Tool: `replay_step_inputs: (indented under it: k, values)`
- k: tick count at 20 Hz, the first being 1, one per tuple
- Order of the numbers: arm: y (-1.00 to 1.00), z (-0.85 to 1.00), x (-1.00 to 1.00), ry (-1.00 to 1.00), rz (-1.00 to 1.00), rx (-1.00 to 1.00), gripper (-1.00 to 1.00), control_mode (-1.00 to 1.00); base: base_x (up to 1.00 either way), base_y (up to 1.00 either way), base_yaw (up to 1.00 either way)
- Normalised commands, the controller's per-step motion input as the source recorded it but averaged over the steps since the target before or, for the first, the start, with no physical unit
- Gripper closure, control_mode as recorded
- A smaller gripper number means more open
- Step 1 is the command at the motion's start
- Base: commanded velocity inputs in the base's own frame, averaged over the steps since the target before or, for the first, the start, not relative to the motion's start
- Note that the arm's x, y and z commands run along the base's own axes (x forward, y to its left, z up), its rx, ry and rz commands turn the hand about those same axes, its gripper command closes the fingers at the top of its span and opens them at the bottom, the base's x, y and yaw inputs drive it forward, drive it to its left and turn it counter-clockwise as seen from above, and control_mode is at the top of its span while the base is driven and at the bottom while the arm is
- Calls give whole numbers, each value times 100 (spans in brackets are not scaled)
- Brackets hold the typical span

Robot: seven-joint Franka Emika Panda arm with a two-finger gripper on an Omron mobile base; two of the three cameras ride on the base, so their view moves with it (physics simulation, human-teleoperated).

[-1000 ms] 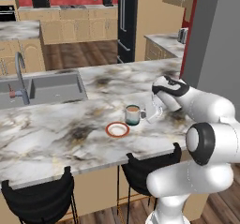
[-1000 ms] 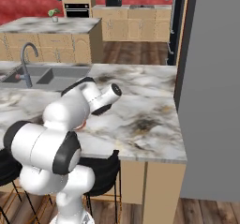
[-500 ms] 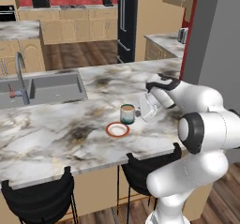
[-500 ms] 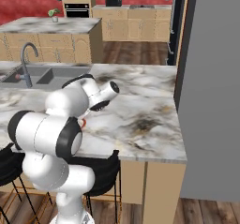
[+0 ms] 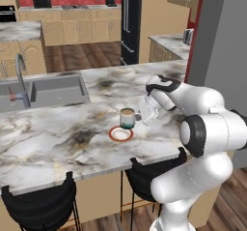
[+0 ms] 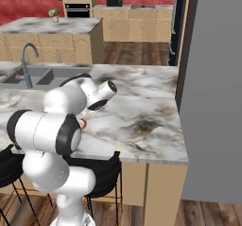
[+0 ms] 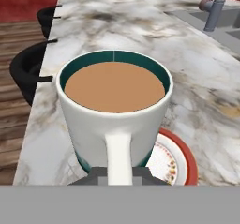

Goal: Pick the cup of tea, navigate to the dining table, and place it on the saucer.

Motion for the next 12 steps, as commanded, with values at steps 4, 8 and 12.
replay_step_inputs:
  k: [4,8,12]
  values:
    - [8,-13,1,0,4,0,100,-100,0,0,0]
    - [0,-44,17,0,0,0,100,-100,0,0,0]
    - [0,-29,9,0,0,0,100,-100,0,0,0]
